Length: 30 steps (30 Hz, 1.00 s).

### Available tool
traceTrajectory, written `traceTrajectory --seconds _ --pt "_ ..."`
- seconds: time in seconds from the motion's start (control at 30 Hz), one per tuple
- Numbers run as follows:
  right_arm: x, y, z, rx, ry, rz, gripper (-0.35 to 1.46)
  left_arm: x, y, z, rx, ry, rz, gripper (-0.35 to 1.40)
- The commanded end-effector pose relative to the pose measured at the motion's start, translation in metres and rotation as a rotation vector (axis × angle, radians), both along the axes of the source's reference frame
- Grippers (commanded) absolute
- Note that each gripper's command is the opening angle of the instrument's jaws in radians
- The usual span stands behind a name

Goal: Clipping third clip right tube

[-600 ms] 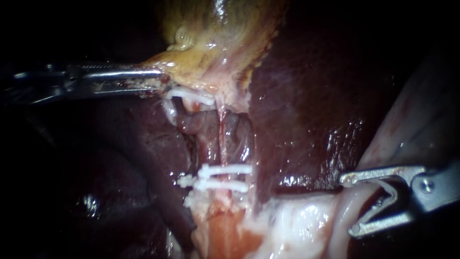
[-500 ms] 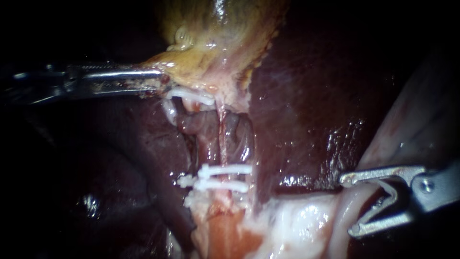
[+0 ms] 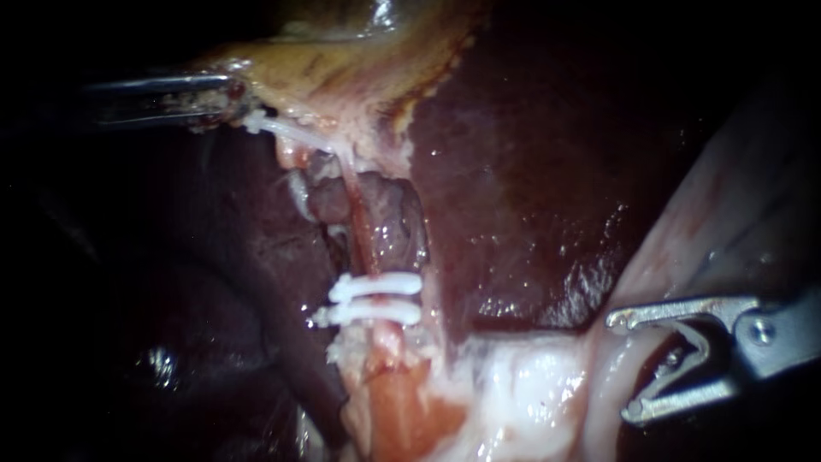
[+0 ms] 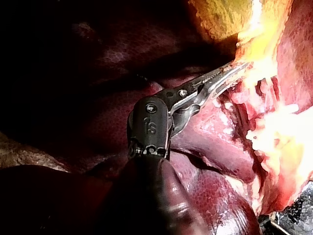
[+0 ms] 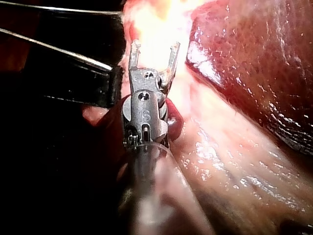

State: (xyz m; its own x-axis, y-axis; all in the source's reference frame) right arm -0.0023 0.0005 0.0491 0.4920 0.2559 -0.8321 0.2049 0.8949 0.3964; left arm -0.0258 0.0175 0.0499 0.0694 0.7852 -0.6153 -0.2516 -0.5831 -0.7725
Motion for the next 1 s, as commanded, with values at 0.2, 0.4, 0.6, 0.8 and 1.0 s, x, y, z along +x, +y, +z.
traceTrajectory --seconds 0.2,0.4,0.6,0.8,1.0 --pt "0.0018 0.001 0.0001 0.027 -0.005 -0.004 0.5 0.0 -0.0001 0.0001 -0.003 -0.002 0.0 -0.35" --pt "0.0067 0.0036 0.0008 0.154 -0.048 0.036 0.5 0.0 -0.0003 0.0002 -0.004 -0.001 0.0 -0.35" --pt "0.0117 0.0056 0.0014 0.296 -0.064 0.018 0.46 0.0 -0.0004 0.0003 -0.005 -0.001 -0.001 -0.35" --pt "0.0162 0.0067 0.0027 0.344 -0.025 0.127 0.46 -0.0001 -0.0005 0.0003 -0.006 0.0 -0.001 -0.35" --pt "0.0197 0.0079 0.0046 0.337 -0.034 0.182 0.48 -0.0001 -0.0005 0.0003 -0.006 0.0 -0.001 -0.35"
